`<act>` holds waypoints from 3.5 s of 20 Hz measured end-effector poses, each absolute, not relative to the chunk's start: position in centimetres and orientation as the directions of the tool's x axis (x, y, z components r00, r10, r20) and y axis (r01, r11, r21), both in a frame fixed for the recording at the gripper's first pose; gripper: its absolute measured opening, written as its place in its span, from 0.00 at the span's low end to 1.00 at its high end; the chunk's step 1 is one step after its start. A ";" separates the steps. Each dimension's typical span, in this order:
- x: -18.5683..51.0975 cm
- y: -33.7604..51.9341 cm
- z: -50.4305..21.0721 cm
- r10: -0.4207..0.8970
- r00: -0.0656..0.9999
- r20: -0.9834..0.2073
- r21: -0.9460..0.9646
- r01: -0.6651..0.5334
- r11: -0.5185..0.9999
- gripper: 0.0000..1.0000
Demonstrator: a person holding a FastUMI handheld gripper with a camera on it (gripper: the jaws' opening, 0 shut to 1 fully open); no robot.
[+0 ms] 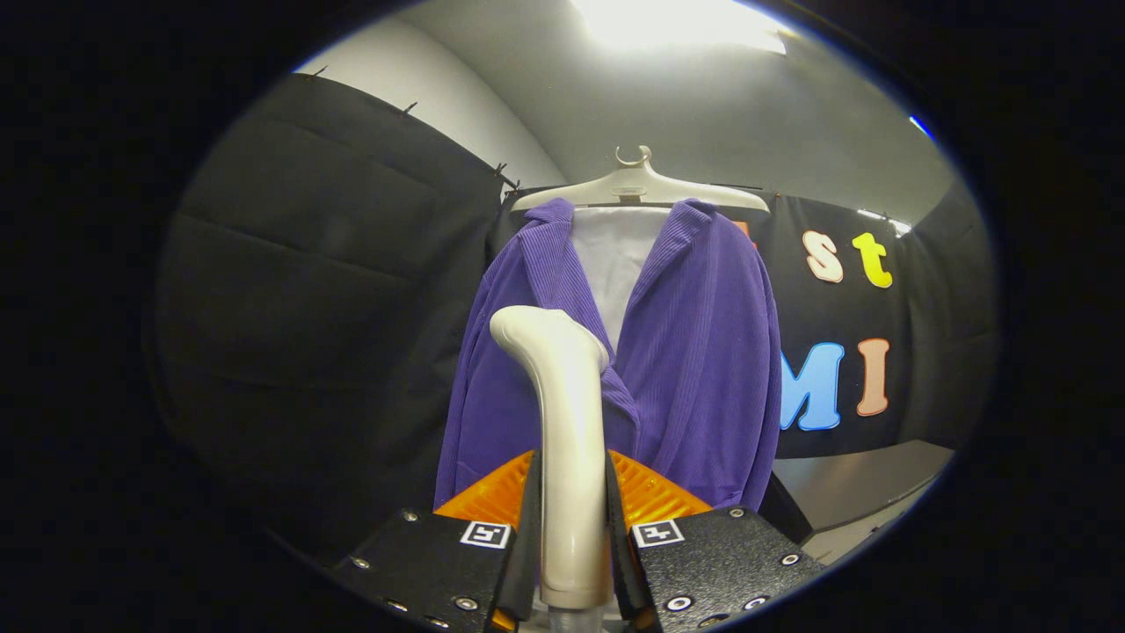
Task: Iron the clothes twice with a garment steamer, once on the left side and once on the right side.
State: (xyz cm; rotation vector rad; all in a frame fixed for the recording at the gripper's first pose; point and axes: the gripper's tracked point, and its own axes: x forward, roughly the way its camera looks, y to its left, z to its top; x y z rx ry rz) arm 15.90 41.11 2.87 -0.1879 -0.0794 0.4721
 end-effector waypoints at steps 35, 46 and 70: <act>9.0 34.2 -22.8 0.407 0.798 -0.444 -0.150 -0.514 0.844 0.36; 6.8 28.7 -15.5 0.400 0.847 -0.349 -0.048 -0.443 0.895 0.36; 0.2 -7.6 -0.4 0.041 0.995 -0.087 0.074 -0.035 0.997 0.36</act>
